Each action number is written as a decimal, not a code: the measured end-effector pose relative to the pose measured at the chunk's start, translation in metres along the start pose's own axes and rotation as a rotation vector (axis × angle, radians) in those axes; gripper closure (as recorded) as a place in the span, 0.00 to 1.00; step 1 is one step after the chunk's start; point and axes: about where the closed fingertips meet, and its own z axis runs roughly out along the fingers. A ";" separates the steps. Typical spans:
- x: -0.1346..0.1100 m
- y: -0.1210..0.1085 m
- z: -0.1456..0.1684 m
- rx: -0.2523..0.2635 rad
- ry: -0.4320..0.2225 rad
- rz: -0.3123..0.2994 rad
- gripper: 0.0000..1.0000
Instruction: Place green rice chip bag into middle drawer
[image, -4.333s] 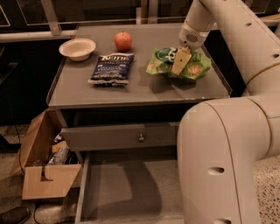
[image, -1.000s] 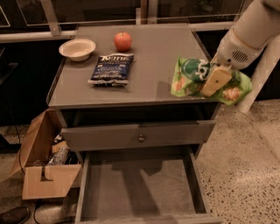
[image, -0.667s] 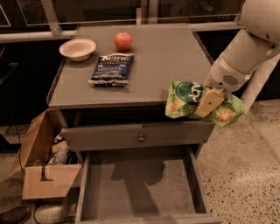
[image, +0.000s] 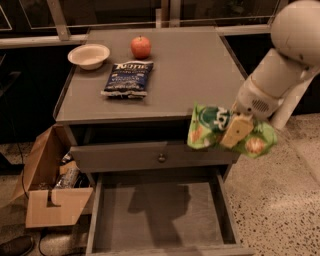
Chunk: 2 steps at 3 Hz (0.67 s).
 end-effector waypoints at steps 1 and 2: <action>0.021 0.043 0.050 -0.114 0.015 0.040 1.00; 0.033 0.074 0.088 -0.220 0.025 0.071 1.00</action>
Offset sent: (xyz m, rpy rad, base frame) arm -0.1069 0.0396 -0.1368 0.1096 0.3552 0.0046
